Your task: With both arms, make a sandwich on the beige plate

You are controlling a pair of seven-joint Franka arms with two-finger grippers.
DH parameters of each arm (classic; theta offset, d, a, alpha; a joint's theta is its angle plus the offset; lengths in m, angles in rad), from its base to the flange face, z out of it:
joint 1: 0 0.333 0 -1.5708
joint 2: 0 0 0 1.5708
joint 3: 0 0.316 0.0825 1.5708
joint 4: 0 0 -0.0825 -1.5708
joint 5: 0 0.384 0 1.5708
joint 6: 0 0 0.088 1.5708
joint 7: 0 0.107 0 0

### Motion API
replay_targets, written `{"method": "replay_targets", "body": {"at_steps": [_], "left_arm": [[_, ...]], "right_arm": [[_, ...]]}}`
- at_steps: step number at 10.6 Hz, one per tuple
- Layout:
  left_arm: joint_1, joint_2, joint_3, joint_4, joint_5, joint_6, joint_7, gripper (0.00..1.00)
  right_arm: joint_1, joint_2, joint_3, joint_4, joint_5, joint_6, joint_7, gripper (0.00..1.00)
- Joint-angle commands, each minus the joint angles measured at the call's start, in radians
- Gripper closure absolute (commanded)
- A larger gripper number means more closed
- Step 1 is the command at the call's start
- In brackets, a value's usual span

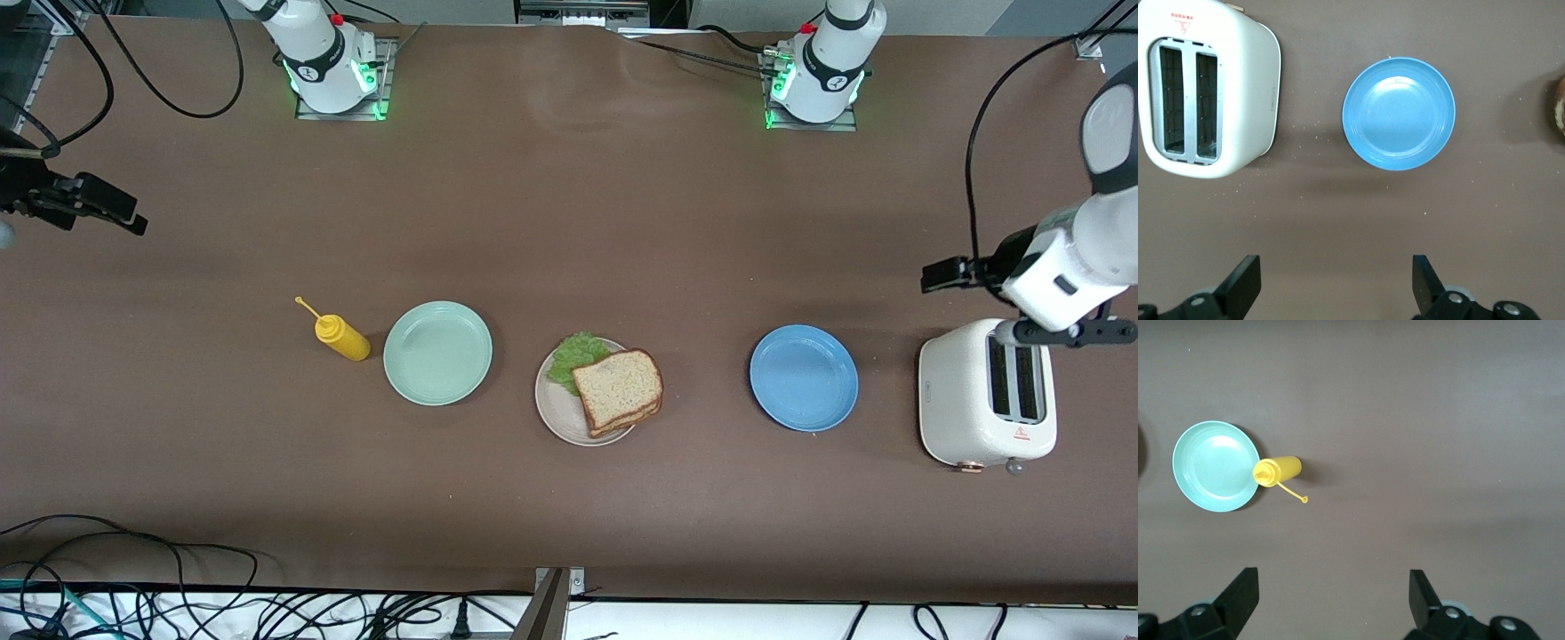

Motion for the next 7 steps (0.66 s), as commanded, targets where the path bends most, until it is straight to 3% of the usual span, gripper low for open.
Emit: {"method": "replay_targets", "body": {"at_steps": [1, 3, 7], "left_arm": [[0.005, -0.1, -0.027, -0.062, 0.035, -0.026, 0.019, 0.0], [-0.001, -0.144, -0.041, -0.04, 0.035, -0.052, 0.018, 0.0], [-0.006, -0.146, -0.047, 0.066, 0.023, -0.218, 0.019, 0.0]], "right_arm": [[-0.006, -0.039, 0.008, -0.013, 0.008, -0.021, -0.024, 0.0], [0.0, -0.037, 0.003, -0.003, 0.013, -0.058, -0.022, 0.0], [0.017, -0.016, 0.005, -0.02, -0.059, -0.045, -0.025, 0.0]]}}
